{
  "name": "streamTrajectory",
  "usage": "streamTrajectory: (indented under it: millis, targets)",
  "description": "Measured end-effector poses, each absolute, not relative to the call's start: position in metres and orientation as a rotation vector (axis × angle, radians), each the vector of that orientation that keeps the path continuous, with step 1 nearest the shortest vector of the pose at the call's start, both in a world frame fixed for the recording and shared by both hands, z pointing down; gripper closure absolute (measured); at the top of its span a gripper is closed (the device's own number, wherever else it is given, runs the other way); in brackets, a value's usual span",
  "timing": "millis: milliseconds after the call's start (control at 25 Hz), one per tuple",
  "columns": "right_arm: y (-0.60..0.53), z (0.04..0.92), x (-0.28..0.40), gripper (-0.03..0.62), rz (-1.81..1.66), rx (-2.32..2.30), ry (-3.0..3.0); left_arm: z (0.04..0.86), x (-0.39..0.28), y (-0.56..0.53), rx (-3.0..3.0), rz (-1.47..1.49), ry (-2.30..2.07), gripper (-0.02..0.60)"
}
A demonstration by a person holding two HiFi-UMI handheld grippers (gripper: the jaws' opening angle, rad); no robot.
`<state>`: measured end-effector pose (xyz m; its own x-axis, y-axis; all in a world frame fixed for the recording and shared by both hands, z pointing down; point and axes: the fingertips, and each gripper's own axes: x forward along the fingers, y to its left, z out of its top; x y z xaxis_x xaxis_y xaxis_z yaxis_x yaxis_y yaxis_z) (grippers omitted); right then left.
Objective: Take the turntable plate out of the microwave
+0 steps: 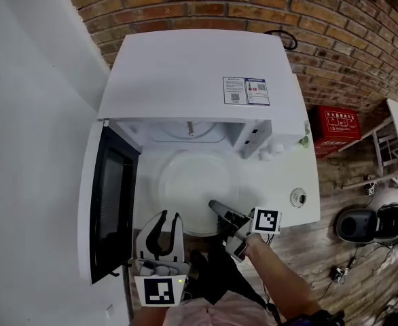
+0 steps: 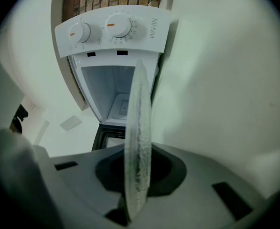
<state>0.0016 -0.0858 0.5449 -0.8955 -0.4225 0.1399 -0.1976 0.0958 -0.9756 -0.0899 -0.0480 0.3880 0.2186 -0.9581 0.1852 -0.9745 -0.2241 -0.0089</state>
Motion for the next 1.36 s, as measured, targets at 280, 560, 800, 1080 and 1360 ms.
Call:
streamTrajectory:
  millis: [280,560,800,1080,1360]
  targets:
    - [-0.0839,0.5468,0.0015,0.565,-1.927,-0.623,2.171,0.382,-0.092,-0.0492,2.401,0.197,-1.911,0.494]
    - [-0.0826,0.5455,0.0002,0.565,-1.927,-0.604,2.184,0.3862,-0.0907,-0.0452,2.356,0.235,-1.903,0.494]
    - [-0.0833,0.5461,0.0006,0.565,-1.918,-0.601,2.196,0.3847,-0.0903,-0.045,2.355,0.222,-1.911,0.494]
    - [-0.0824,0.5464,0.0008,0.565,-1.927,-0.593,2.181,0.3828,-0.0893,-0.0452,2.37,0.224,-1.914,0.494]
    - [-0.0821,0.5437,0.0001,0.565,-1.922,-0.573,2.191,0.381,-0.0904,-0.0441,2.361,0.22,-1.918,0.494]
